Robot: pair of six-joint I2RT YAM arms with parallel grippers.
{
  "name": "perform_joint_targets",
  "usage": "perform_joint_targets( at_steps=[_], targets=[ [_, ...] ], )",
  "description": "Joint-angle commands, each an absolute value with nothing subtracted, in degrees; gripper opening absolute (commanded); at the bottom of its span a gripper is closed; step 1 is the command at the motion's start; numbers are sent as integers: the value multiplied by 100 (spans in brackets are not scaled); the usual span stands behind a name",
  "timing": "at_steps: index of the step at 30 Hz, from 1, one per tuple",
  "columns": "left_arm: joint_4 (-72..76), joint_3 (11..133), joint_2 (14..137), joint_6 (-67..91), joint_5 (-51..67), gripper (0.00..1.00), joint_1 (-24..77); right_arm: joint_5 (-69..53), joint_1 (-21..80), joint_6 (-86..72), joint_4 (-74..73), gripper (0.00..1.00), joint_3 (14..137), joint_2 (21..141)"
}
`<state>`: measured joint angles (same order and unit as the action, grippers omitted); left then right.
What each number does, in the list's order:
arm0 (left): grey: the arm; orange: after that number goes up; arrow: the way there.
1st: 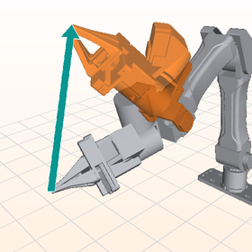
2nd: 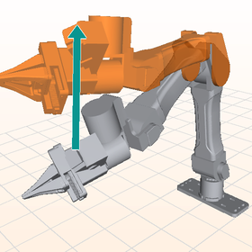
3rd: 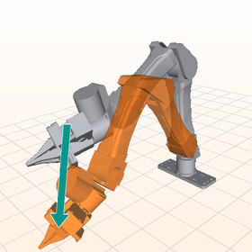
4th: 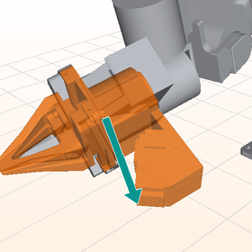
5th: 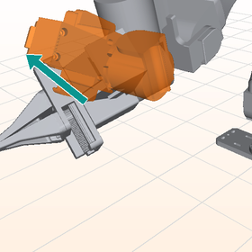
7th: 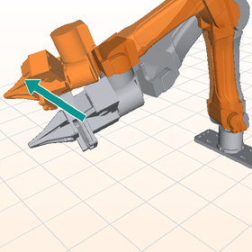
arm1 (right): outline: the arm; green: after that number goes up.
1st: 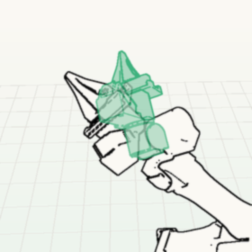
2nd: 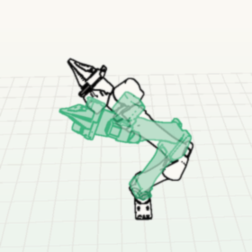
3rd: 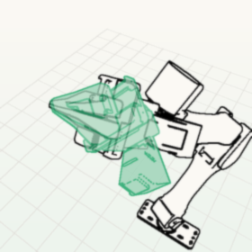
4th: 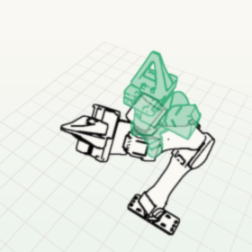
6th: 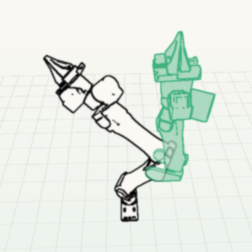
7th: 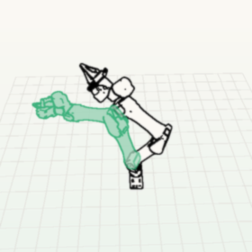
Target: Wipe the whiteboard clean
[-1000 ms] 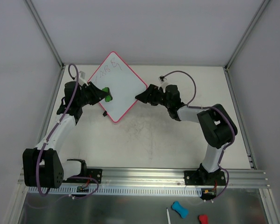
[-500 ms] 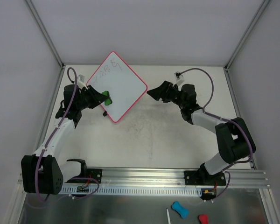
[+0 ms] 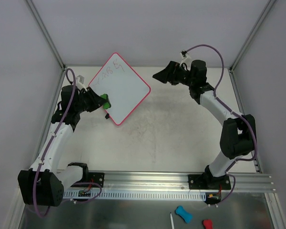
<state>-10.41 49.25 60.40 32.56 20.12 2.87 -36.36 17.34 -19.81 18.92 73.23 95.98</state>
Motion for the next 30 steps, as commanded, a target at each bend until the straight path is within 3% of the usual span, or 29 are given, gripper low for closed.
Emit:
perform_joint_targets(
  at_steps=[1, 17, 30],
  targets=[
    [-1283, 5211, 6257, 2962, 1609, 0, 211, -4060, 1731, -1748, 1318, 93, 7690, 9860],
    [-827, 5651, 7286, 3147, 1652, 0, 220, -4702, 1775, -2065, 1170, 86, 9280, 11223],
    [-255, 5317, 7190, 3173, 1731, 0, 369, -4650, 2100, -2162, 1143, 85, 9738, 11724]
  ],
)
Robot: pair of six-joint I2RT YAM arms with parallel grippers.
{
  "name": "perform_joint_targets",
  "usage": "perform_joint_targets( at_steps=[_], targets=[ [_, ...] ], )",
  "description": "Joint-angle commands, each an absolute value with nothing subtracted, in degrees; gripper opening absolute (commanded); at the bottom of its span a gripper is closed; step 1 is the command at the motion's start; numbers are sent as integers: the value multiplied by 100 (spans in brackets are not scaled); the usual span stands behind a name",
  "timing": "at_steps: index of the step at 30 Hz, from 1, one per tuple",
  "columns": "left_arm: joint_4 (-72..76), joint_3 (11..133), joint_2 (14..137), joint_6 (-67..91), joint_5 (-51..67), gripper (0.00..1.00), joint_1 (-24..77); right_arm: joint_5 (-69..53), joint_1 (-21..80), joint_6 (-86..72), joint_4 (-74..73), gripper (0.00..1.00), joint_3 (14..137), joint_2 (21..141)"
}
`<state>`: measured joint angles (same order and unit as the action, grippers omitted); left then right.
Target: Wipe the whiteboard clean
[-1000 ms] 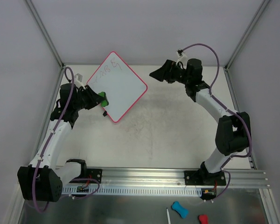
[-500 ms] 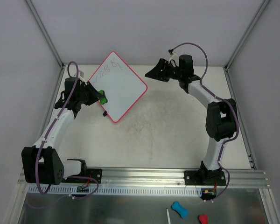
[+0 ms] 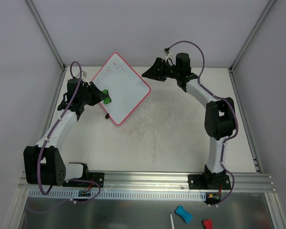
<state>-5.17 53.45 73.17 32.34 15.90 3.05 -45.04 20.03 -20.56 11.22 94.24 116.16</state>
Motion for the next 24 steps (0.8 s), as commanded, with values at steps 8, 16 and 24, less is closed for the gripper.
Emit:
perform_joint_targets(
  at_steps=[8, 16, 24],
  targets=[
    [-264, 5142, 7067, 3032, 1608, 0, 369, -4465, 2268, -2030, 861, 83, 9914, 11935],
    [-307, 5027, 6689, 2936, 1793, 0, 369, -4561, 2347, -2074, 853, 73, 9984, 12111],
    [-852, 5493, 6952, 2944, 1635, 0, 369, -4421, 2452, -2048, 852, 58, 9932, 12146]
  ],
)
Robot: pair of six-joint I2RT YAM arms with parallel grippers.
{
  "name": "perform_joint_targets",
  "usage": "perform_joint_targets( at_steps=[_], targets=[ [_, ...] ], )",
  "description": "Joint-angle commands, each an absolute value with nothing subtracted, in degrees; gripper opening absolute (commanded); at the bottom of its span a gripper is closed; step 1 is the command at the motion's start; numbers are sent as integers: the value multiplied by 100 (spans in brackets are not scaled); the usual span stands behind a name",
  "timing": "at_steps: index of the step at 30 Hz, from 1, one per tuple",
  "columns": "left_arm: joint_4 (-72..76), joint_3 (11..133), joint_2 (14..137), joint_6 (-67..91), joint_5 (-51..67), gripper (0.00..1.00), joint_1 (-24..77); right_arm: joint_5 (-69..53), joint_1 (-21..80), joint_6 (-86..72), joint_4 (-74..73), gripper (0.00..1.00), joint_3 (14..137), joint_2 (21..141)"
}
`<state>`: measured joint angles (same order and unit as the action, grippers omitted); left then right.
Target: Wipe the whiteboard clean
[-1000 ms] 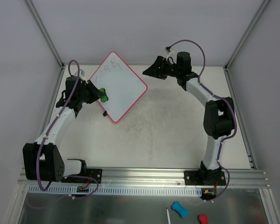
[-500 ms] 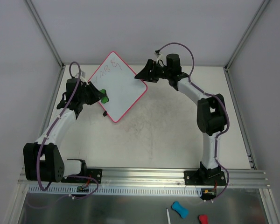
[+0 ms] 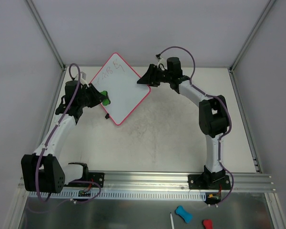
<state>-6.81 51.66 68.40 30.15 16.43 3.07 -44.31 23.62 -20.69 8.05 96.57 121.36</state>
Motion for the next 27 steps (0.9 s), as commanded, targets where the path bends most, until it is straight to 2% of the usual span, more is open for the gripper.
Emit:
perform_joint_targets(
  at_steps=[1, 7, 9, 12, 16, 27],
  targets=[
    [-844, 5528, 7004, 2953, 1626, 0, 369, -4412, 2461, -2065, 853, 53, 9940, 12164],
    [-844, 5914, 7549, 3120, 1608, 0, 360, -4377, 2549, -2048, 756, 40, 10037, 12243],
    [-852, 6143, 7786, 3181, 1661, 0, 360, -4333, 2558, -2048, 738, 39, 10020, 12226],
    [-870, 6503, 8024, 3261, 1872, 0, 360, -4333, 2558, -2039, 729, 27, 10020, 12234],
    [-931, 6890, 8296, 3357, 1881, 0, 360, -4342, 2566, -2057, 729, 0, 10020, 12226],
    [-914, 8252, 9667, 2954, 1521, 0, 641, -4157, 2610, -1916, 624, 0, 9870, 12015]
  ],
)
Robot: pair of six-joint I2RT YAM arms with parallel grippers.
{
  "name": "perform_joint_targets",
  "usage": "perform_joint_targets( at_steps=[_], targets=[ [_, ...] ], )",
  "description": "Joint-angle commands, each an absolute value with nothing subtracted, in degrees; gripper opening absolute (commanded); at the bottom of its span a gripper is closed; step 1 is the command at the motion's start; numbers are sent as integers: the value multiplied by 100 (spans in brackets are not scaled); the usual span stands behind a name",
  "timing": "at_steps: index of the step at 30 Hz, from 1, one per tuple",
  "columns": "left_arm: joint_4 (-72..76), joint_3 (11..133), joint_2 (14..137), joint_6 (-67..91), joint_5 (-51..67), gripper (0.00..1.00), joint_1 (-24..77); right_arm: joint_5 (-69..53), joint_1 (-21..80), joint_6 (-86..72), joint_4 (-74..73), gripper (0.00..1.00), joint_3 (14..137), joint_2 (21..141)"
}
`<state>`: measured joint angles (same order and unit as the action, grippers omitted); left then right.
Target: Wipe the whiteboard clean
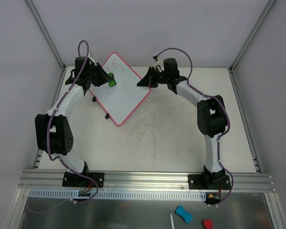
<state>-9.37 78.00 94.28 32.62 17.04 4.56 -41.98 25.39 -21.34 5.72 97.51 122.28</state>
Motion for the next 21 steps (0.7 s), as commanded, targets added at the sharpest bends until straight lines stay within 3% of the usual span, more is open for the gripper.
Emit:
perform_joint_targets(
  at_steps=[1, 6, 21],
  targets=[
    [-905, 8357, 9738, 2875, 1425, 0, 737, -4175, 2619, -1925, 624, 0, 9888, 12015],
    [-905, 8893, 10001, 2233, 265, 0, 1537, -3999, 2628, -1907, 475, 0, 9844, 11927],
    [-905, 9763, 10871, 1995, 386, 0, 1556, -4025, 2646, -1960, 483, 0, 9861, 11892]
  ],
)
